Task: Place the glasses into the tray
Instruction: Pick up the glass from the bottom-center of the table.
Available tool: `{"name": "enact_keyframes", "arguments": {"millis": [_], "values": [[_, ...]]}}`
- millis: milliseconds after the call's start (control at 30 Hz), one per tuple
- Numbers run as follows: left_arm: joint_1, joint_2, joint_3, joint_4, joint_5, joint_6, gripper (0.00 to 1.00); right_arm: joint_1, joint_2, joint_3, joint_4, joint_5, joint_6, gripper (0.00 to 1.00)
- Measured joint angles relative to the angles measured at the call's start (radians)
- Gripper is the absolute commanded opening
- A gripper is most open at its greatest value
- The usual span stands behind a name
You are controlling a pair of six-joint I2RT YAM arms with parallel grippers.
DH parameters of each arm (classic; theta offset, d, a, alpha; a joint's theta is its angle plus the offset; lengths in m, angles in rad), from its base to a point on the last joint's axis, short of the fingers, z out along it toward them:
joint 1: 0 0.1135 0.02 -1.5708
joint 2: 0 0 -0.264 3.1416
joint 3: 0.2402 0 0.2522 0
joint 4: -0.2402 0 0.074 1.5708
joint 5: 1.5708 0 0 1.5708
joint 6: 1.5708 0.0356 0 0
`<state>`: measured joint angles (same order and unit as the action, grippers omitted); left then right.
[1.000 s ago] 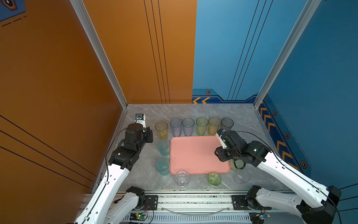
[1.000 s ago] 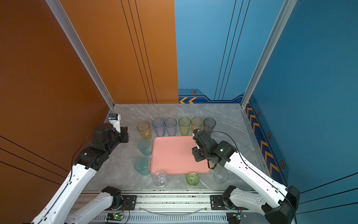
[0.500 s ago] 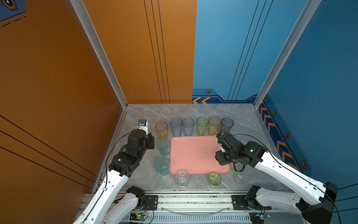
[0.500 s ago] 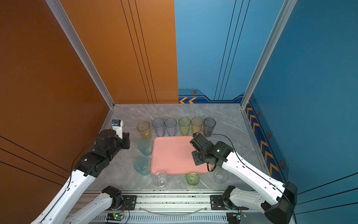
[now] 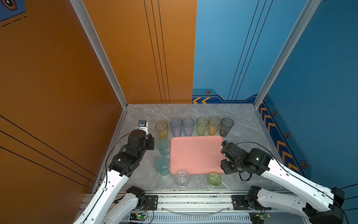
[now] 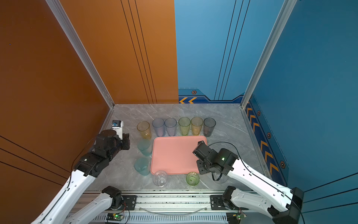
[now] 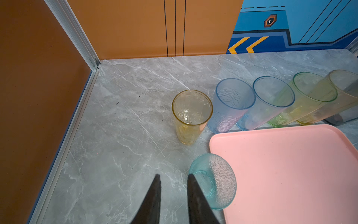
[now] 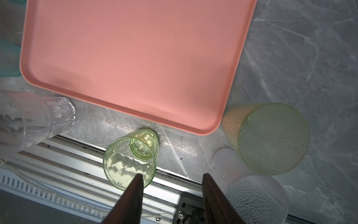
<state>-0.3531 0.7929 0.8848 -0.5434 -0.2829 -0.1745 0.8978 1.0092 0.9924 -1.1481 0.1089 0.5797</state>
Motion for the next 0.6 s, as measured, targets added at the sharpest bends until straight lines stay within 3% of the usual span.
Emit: {"name": "enact_keyframes", "arguments": {"millis": [600], "values": [[0.019,-0.026,0.000,-0.008,0.028,-0.010,0.25,0.083,0.047,-0.016,-0.031,0.000,0.062,0.46]]}}
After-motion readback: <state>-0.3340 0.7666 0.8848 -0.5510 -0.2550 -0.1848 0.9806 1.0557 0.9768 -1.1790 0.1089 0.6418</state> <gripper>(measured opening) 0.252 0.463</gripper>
